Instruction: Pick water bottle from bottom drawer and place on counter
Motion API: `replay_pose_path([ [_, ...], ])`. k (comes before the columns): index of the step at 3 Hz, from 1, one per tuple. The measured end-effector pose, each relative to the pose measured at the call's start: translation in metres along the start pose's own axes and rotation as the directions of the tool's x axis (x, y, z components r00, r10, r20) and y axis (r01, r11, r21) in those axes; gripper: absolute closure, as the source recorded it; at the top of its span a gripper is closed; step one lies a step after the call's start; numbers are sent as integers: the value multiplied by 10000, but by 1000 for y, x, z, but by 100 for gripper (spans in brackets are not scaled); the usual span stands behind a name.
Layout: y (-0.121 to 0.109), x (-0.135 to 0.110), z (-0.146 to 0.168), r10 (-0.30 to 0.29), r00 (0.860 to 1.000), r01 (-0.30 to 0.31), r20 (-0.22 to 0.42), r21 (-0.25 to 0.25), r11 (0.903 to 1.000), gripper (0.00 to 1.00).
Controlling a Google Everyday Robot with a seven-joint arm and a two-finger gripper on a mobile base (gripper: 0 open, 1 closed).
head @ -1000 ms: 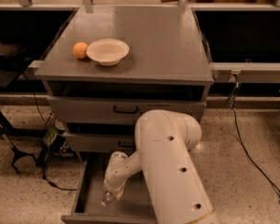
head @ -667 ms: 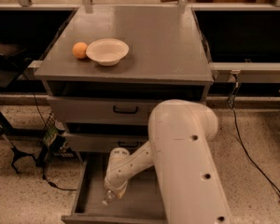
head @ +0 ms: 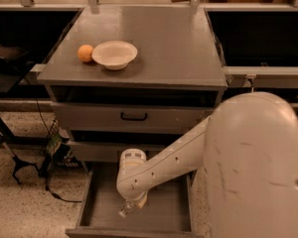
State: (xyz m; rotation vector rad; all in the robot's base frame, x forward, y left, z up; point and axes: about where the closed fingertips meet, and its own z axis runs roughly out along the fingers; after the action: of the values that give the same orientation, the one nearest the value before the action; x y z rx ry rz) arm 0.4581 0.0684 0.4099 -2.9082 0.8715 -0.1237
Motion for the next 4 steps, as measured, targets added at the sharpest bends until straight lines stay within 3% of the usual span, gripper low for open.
replay_pose_path([
  [1,6,24,-82,-95,9976,80,-685,-219,9997,100],
  [3,-4,84,-245,135,9874,-234,-1576,-612,9979,100],
  [4,-3,98,-316,633,9757,-805,-2100,-745,9940,100],
])
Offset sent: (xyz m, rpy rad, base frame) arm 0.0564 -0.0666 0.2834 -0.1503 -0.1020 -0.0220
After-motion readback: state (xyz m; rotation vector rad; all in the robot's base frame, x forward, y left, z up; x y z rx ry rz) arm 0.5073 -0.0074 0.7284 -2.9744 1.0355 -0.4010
